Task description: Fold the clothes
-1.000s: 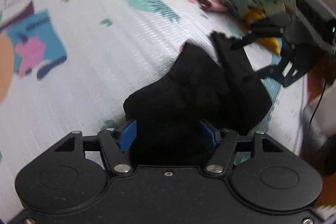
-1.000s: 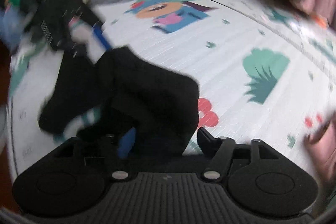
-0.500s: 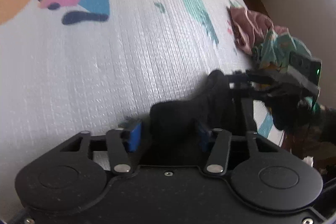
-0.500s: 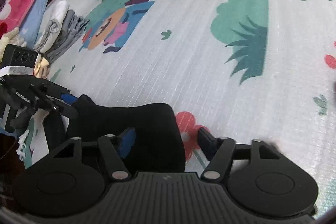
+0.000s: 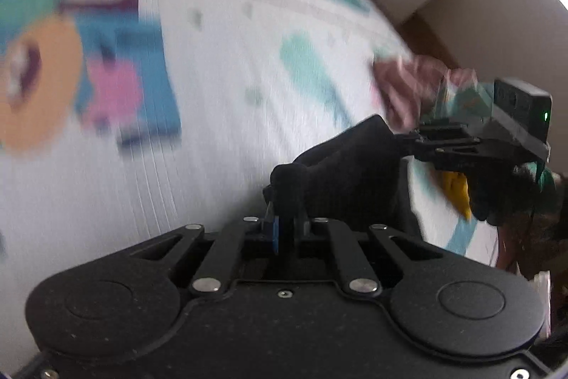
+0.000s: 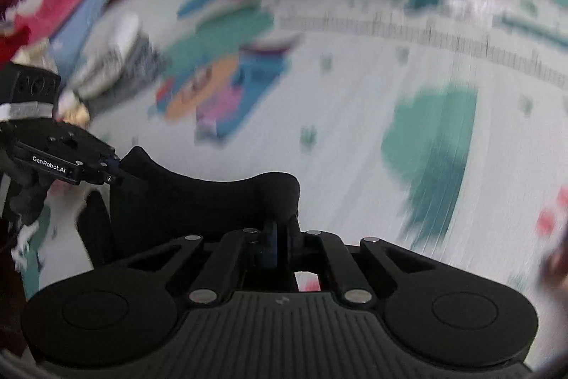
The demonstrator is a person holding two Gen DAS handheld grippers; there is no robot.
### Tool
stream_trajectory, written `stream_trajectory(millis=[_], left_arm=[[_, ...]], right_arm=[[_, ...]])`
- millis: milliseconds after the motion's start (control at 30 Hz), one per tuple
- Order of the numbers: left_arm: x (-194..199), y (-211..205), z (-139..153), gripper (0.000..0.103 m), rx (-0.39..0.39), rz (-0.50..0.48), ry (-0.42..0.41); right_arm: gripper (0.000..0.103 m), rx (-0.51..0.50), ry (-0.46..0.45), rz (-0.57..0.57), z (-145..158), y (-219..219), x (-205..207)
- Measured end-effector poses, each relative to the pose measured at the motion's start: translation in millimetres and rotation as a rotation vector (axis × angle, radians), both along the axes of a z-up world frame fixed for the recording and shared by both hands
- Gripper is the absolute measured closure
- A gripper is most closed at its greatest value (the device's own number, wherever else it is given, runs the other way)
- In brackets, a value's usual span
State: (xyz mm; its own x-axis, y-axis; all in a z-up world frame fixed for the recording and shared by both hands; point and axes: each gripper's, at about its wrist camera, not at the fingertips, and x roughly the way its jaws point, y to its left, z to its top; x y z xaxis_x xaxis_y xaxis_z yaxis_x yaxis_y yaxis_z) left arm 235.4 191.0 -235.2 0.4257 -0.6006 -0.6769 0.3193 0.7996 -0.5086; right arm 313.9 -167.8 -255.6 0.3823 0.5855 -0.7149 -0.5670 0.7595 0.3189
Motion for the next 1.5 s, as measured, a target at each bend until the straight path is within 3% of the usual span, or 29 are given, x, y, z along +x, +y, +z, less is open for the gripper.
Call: stream_trajectory(millis=[133,333,500,600,700,800,967,1067,1167,1300,1367,1500], left_arm=[[24.3,8.3,65.9,0.098,0.036,0.041,-0.207],[43.2,3.0,180.7,0.098,0.222,0.101,-0.619],[51.2,4.9,249.2,0.098,0.339,0.174,-0.888],[50.8,8.0,264.3,0.098,0.354,0.178,-0.964],[31.3,2.5,253.0,0.098,0.368,0.133,-0.985],[-3.1,-8.7,211.1,0.098,0.401,0.02,-0.937],[-60.8,-30.6,109.4,0.098,0.494,-0.209,-0.742],[-65.6,-36.0,83.8,0.098,0.535,-0.273,-0.675],[-44.4,-25.5,110.1,0.098,0.496,-0.196,-0.679],[-13.0,-3.8,172.4,0.098,0.438,-0.052,-0.76],[-0.8,14.2,208.5,0.098,0.367,0.026,-0.788],[-13.8,30.5,273.7,0.098,0.309,0.068,-0.875]], right_arm=[[0.096,0.045,-0.168,-0.029,59.8,4.4,22.2],[0.097,0.048,-0.453,-0.023,151.1,16.3,43.6],[0.097,-0.021,-0.611,0.019,176.8,25.2,43.0],[0.097,-0.064,-0.705,0.044,192.2,30.6,42.7],[0.097,-0.106,-0.799,0.069,207.6,36.0,42.3],[0.097,-0.154,-0.876,0.105,214.4,40.2,37.2],[0.097,-0.315,-0.76,0.298,112.3,33.9,-28.1],[0.098,-0.361,-0.632,0.361,70.4,26.9,-40.0],[0.098,-0.355,-0.647,0.364,92.4,31.6,-24.6],[0.098,-0.318,-0.728,0.294,169.7,45.0,23.7],[0.098,-0.298,-0.77,0.259,210.8,48.9,44.1],[0.098,-0.235,-0.869,0.218,286.3,47.6,56.8]])
